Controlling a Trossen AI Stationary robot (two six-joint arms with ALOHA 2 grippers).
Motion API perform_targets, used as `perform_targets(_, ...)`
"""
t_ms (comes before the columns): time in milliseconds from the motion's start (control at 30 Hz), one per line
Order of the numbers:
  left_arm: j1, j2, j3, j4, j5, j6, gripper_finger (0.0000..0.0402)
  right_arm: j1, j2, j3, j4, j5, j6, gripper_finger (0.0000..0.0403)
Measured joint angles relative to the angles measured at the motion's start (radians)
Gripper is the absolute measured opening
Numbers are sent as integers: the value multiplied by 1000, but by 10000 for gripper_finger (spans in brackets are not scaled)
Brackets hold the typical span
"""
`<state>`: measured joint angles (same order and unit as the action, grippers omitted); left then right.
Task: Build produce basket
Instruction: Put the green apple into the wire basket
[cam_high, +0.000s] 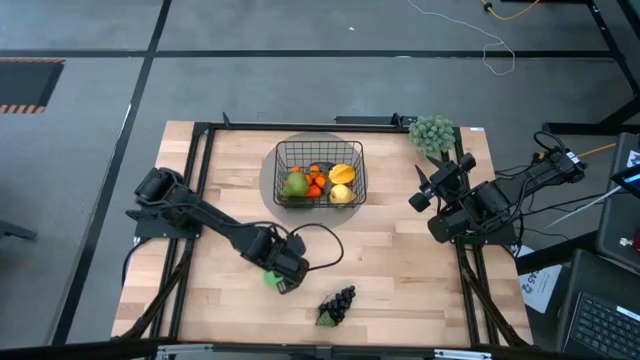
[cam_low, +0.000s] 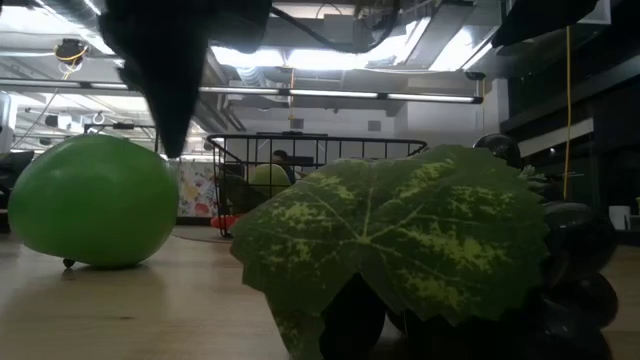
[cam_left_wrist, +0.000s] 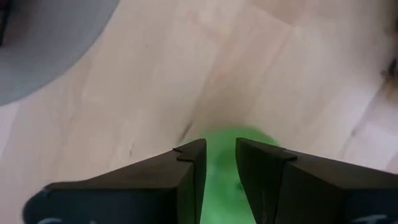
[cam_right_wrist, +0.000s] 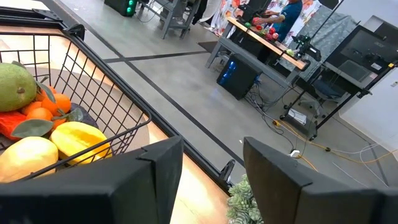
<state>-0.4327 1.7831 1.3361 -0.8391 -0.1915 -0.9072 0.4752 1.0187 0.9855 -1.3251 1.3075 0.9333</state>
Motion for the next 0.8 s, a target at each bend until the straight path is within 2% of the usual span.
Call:
perform_targets(233,63,12,0,8,60,0,43,0,0,0,0,0,0,174)
perform_targets(433,68,-28,0,-39,49,64,13,0,0,0,0,0,0,174)
perform_targets(600,16,-70,0,-162,48,39,3,0,0,0,0,-1,0,174)
perform_targets(800,-97,-83,0,-205,40,-124,1,0,0,0,0,-1,0,174)
